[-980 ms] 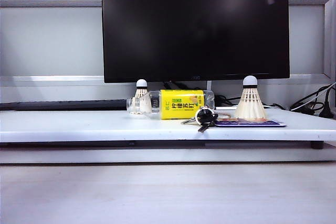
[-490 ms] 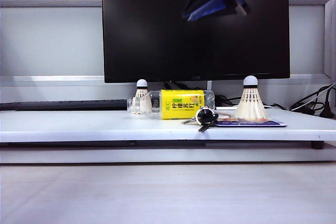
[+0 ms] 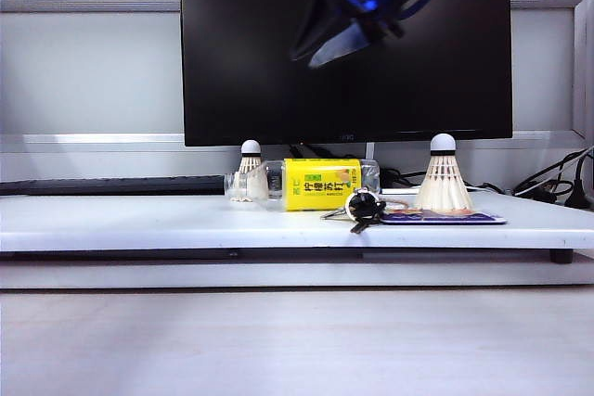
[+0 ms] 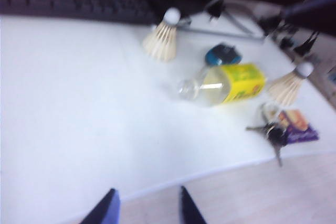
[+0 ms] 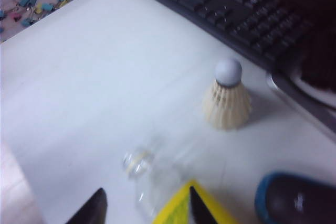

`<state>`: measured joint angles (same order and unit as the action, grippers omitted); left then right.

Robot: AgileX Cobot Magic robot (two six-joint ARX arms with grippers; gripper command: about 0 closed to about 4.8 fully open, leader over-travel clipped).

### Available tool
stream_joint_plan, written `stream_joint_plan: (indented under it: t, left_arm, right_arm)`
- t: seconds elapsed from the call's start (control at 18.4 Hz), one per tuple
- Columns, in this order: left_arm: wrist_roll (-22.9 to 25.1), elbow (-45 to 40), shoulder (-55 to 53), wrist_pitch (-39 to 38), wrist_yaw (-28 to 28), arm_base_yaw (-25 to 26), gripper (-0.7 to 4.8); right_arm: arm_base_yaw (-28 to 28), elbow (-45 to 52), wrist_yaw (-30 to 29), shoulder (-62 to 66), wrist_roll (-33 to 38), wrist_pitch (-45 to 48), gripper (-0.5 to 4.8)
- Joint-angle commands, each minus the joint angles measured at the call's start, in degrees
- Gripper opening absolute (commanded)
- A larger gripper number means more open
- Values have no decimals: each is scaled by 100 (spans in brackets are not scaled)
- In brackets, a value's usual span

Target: Stack the badminton balls on the table vertically.

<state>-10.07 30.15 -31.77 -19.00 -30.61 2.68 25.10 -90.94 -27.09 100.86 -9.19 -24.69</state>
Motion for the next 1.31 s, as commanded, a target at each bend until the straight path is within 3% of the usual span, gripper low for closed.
stream_joint_plan:
  t: [0.05, 0.38, 0.71, 0.93, 1.31]
  left_arm:
    - [63, 26, -295, 474, -7, -59, 153]
    - [-278, 26, -763, 990, -7, -415, 153]
    - [-280, 24, -970, 1005, -4, -538, 153]
    - [-280, 24, -970, 909, 57, -538, 153]
    - [-256, 24, -970, 835, 107, -538, 153]
  right_arm:
    - [109, -455, 11, 455, -50, 201, 192]
    - [269, -1097, 11, 1180, -181, 448, 193]
    - [549, -1239, 629, 1679, -452, 1410, 194]
    - [640, -1239, 1344, 2068, -538, 2212, 208]
    - [640, -1237, 1541, 2387, -586, 2804, 212]
